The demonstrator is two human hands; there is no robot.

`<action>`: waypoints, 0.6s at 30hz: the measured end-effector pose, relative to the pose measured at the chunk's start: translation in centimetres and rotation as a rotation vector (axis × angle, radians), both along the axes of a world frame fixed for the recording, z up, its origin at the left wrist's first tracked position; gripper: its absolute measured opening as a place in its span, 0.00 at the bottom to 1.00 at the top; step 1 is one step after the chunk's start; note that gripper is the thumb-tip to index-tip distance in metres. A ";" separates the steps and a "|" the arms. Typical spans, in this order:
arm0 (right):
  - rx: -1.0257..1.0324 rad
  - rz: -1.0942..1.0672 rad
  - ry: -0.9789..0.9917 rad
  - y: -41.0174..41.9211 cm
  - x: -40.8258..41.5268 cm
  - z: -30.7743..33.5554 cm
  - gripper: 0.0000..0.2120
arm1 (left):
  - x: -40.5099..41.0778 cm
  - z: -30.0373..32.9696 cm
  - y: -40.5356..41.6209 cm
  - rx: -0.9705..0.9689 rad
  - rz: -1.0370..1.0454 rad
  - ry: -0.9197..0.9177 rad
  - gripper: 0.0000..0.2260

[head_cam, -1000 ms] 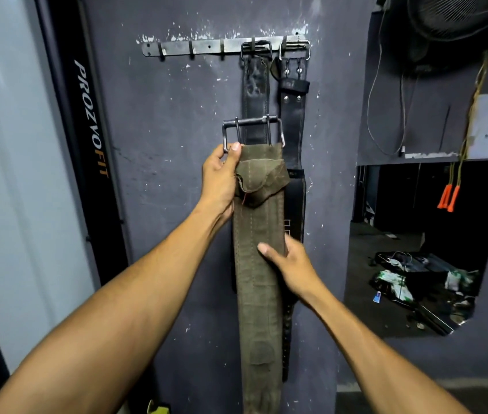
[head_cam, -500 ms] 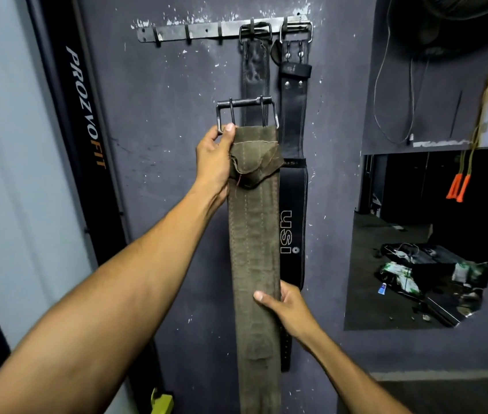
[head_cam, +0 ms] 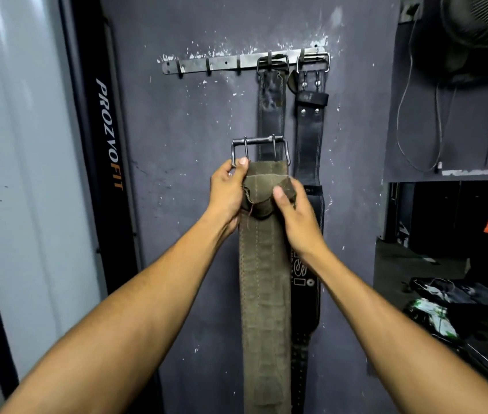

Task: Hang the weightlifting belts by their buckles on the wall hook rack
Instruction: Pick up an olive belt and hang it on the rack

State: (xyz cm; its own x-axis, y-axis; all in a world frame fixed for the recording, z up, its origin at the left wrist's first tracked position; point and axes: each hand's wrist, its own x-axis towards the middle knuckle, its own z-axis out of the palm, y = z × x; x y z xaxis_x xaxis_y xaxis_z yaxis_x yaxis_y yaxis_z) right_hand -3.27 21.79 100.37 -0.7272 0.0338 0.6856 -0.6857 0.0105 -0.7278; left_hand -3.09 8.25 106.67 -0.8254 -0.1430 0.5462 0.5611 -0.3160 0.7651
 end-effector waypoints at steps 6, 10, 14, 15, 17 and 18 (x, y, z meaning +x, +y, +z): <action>0.009 -0.197 0.133 -1.9 -4.8 4.5 0.19 | -4.0 2.1 -1.3 -0.208 0.268 0.042 0.13; 0.044 -0.340 0.250 -3.9 -7.9 8.0 0.29 | -8.2 5.1 -2.9 -0.474 0.607 0.155 0.19; 0.075 -0.419 0.340 -5.6 -12.0 13.7 0.29 | -12.8 10.7 -4.9 -0.502 0.662 0.256 0.19; 0.082 -0.442 0.353 -6.0 -13.0 15.4 0.28 | -13.9 12.3 -5.4 -0.510 0.665 0.274 0.19; 0.088 -0.515 0.390 -6.7 -15.1 18.7 0.28 | -15.9 15.5 -6.1 -0.512 0.666 0.304 0.20; 0.085 -0.549 0.414 -7.0 -16.0 20.4 0.28 | -16.9 17.1 -6.3 -0.510 0.664 0.325 0.20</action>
State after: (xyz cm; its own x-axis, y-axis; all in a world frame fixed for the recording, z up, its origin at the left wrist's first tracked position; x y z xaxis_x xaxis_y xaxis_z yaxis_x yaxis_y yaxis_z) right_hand -19.28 14.80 120.76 -0.2981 0.2558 0.9196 -0.7862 0.4806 -0.3885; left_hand -19.98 1.90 123.74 -0.4530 -0.2120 0.8659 0.7204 0.4852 0.4956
